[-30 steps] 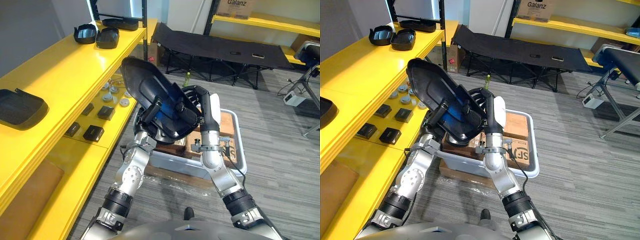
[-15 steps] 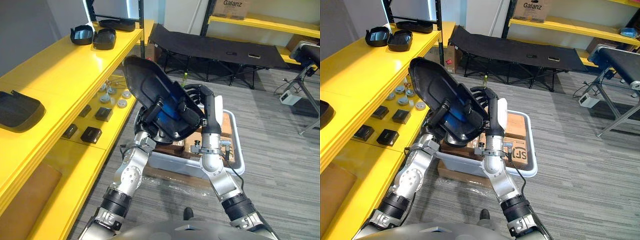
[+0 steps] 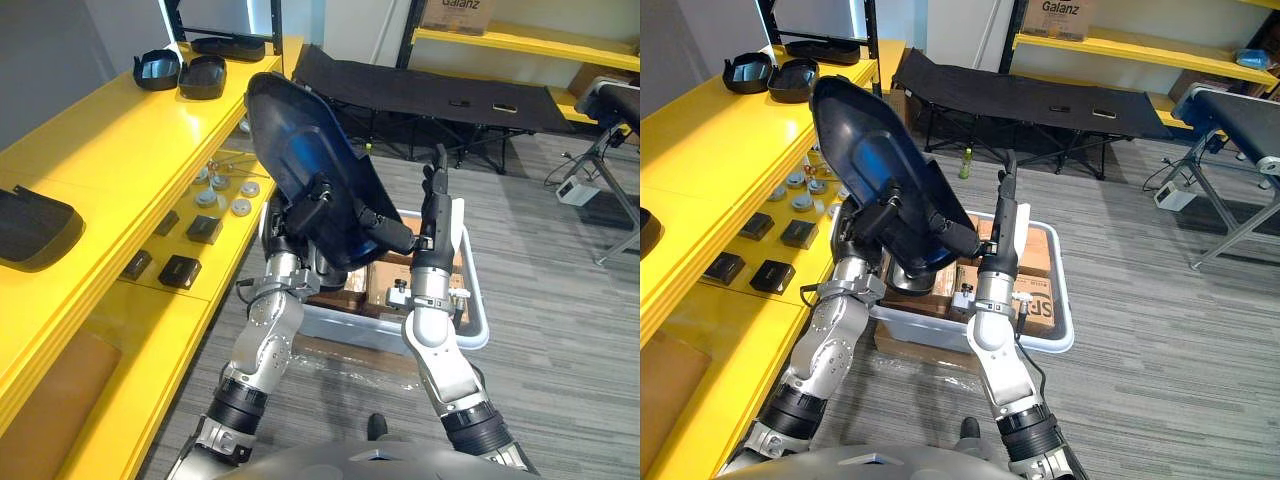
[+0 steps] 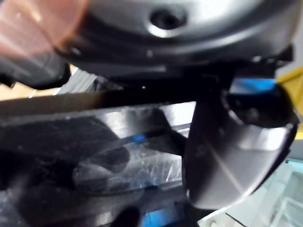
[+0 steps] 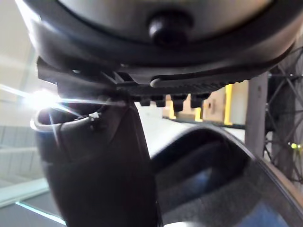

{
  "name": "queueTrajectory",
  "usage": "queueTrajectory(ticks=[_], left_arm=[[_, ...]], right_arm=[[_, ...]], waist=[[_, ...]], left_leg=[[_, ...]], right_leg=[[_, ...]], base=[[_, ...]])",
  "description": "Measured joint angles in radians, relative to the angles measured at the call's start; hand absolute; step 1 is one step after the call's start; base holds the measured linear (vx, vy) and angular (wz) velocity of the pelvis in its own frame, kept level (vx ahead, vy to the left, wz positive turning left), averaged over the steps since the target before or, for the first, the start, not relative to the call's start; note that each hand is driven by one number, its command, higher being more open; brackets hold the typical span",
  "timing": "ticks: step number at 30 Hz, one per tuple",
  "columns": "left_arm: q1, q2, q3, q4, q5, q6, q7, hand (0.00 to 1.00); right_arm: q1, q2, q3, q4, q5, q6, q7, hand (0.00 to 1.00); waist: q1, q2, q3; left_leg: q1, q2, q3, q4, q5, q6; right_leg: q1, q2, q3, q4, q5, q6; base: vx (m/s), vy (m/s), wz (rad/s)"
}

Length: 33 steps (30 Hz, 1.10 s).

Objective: Walk over and take three plastic housings, then place them on the shelf

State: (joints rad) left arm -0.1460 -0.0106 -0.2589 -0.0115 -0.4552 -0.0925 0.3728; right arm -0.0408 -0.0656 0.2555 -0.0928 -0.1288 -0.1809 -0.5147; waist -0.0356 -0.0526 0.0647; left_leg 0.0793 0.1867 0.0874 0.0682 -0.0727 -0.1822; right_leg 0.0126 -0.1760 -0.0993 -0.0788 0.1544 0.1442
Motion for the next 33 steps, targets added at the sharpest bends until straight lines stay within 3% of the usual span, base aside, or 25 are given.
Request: queueTrajectory(ticks=[7,12,15,20,29,33], left_arm=[[0.081,-0.022,0.168,0.001,0.275,0.002,0.243,0.00],[0.107,-0.024,0.213,0.001,0.378,-0.003,0.310,0.00],[0.123,-0.034,0.221,0.001,0.379,-0.040,0.282,0.00],[0.228,-0.046,0.220,-0.064,0.334,-0.142,0.095,0.00],[0.372,-0.023,0.260,-0.205,0.292,-0.179,-0.046,0.00],[0.436,-0.022,0.321,-0.330,0.290,-0.186,-0.083,0.00]], right_arm=[[0.071,0.005,-0.023,-0.082,0.148,0.004,0.072,1.00],[0.150,0.032,-0.029,-0.082,0.254,0.029,0.141,1.00],[0.200,0.031,-0.035,-0.082,0.267,0.040,0.205,1.00],[0.313,0.029,-0.114,-0.073,0.314,0.043,0.307,1.00],[0.335,0.020,-0.165,-0.031,0.346,0.041,0.380,1.00],[0.277,0.009,-0.119,0.069,0.338,0.042,0.393,1.00]], waist=[[0.006,0.004,0.000],[0.006,0.006,0.000],[0.003,0.008,0.000],[-0.001,0.031,-0.001],[0.007,0.056,0.001],[0.044,0.061,-0.001]], left_leg=[[-0.001,0.000,0.005,0.000,-0.003,0.000],[-0.001,0.000,0.009,0.000,-0.006,-0.001],[-0.001,0.000,0.019,0.001,-0.008,0.000],[-0.004,0.000,0.028,0.016,-0.023,0.000],[-0.040,-0.001,-0.011,0.033,-0.026,0.002],[-0.070,-0.005,-0.059,0.037,-0.018,0.003]], right_leg=[[-0.004,0.000,0.005,0.000,0.000,0.000],[-0.006,0.000,0.009,0.000,-0.001,0.000],[-0.013,0.000,0.018,0.000,-0.001,0.000],[-0.014,0.000,0.025,0.000,-0.002,0.000],[-0.015,-0.005,-0.014,0.000,-0.009,-0.001],[-0.010,-0.008,-0.059,0.000,-0.010,-0.001]], base=[[0.00,0.002,0.00],[0.00,0.002,-0.01],[-0.01,0.009,-0.08],[0.00,0.015,-0.06],[-0.01,0.003,0.11],[-0.01,-0.004,0.34]])
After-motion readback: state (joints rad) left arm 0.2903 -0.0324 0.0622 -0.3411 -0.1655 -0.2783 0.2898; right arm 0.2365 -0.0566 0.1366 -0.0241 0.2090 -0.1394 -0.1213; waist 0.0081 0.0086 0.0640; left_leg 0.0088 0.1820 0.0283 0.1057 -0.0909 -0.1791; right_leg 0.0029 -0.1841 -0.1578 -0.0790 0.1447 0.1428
